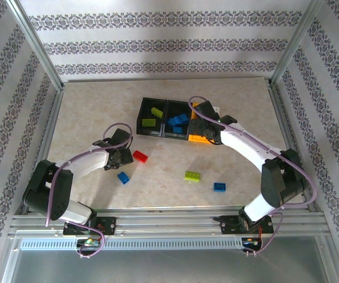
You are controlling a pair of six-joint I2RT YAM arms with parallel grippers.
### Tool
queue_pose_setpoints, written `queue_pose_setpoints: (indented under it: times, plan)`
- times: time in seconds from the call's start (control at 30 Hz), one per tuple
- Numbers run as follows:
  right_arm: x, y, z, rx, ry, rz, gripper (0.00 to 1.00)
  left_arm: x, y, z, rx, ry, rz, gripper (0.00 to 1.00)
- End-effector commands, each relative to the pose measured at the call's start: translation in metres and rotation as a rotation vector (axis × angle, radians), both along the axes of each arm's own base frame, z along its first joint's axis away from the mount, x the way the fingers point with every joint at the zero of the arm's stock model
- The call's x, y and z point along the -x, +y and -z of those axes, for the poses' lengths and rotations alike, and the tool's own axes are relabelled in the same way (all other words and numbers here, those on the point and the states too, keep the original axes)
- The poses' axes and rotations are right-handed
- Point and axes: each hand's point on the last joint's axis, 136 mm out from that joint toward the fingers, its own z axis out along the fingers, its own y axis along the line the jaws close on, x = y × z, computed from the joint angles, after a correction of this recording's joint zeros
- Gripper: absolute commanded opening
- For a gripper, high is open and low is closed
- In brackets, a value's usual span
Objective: Sort the legos into containers by color
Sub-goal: Move the lego to the middle-left of the table, then pick up the lego from the middle-left of the table.
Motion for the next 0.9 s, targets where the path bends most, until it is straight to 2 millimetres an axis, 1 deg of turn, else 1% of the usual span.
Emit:
queue_pose_setpoints:
  times: [0.0, 0.1, 0.17, 0.23, 0.37, 0.4, 0.47, 0.53, 0.57, 0.7, 0.87]
  plan:
    - [-0.003, 0.009, -0.006, -0.024, -0.013, 0.000, 0.98, -0.014, -0.004, -0.005, 0.051, -0.067, -0.047, 0.77]
    - [-0.002, 0.011, -0.007, -0.022, -0.017, -0.009, 0.98, -0.021, -0.005, -0.004, 0.070, -0.080, -0.068, 0.78]
    - [-0.001, 0.011, -0.010, -0.020, -0.025, -0.012, 0.98, -0.023, -0.005, 0.001, 0.081, -0.072, -0.079, 0.78]
    - [-0.001, 0.011, -0.012, -0.018, -0.029, -0.012, 0.98, -0.024, -0.004, 0.005, 0.080, -0.058, -0.079, 0.78]
    - [0.001, 0.008, -0.016, -0.016, -0.038, -0.006, 0.98, -0.017, -0.002, 0.013, 0.062, -0.020, -0.071, 0.76]
    - [0.001, 0.008, -0.017, -0.016, -0.039, -0.005, 0.98, -0.015, 0.000, 0.014, 0.057, -0.013, -0.071, 0.73]
    - [0.002, 0.007, -0.018, -0.017, -0.042, -0.001, 0.98, -0.010, 0.002, 0.016, 0.050, -0.002, -0.070, 0.70]
    - [0.003, 0.007, -0.019, -0.020, -0.047, 0.001, 0.98, -0.006, 0.005, 0.017, 0.041, 0.008, -0.071, 0.69]
    - [0.003, 0.006, -0.020, -0.020, -0.048, 0.003, 0.99, -0.004, 0.006, 0.018, 0.039, 0.011, -0.072, 0.66]
    - [0.005, 0.005, -0.021, -0.016, -0.053, 0.011, 0.98, 0.001, 0.009, 0.020, 0.032, 0.021, -0.068, 0.60]
    - [0.014, -0.001, -0.018, -0.021, -0.051, 0.036, 0.98, 0.004, 0.010, 0.023, 0.025, 0.030, -0.063, 0.52]
